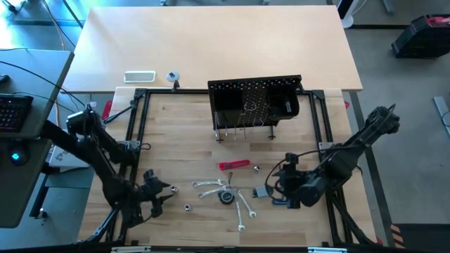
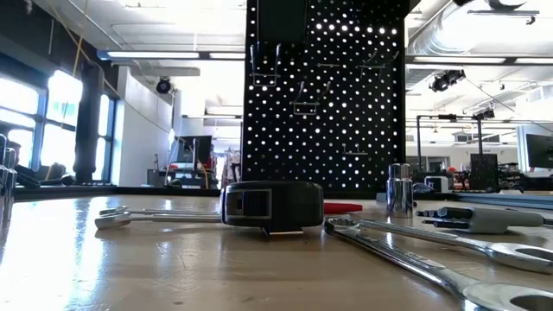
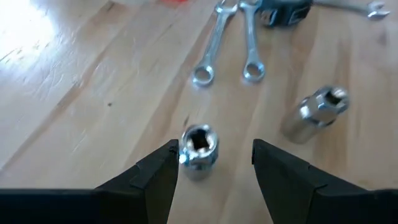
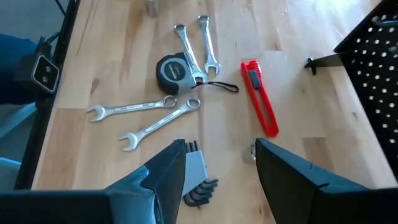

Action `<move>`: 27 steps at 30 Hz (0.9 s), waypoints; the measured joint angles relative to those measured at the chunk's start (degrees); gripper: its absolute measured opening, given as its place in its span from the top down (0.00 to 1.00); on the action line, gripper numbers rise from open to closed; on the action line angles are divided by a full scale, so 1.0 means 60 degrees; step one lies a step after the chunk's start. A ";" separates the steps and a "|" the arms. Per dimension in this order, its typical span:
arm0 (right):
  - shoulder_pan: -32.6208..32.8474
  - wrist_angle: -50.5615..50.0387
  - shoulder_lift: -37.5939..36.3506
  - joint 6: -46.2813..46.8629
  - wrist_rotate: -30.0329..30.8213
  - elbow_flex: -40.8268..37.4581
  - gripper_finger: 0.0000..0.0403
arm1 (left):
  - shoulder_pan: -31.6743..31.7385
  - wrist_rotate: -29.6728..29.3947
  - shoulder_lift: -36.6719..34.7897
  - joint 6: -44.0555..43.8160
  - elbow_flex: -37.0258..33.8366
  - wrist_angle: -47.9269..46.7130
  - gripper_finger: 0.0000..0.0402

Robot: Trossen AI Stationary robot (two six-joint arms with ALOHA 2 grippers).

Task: Hang tools onto peg board
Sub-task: Put the top left socket into the peg board

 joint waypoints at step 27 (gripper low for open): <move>0.0033 0.1680 -0.0006 0.0000 0.0276 -0.0857 0.53 | 0.0082 -0.1930 0.2683 -0.1744 -0.0004 0.0827 0.73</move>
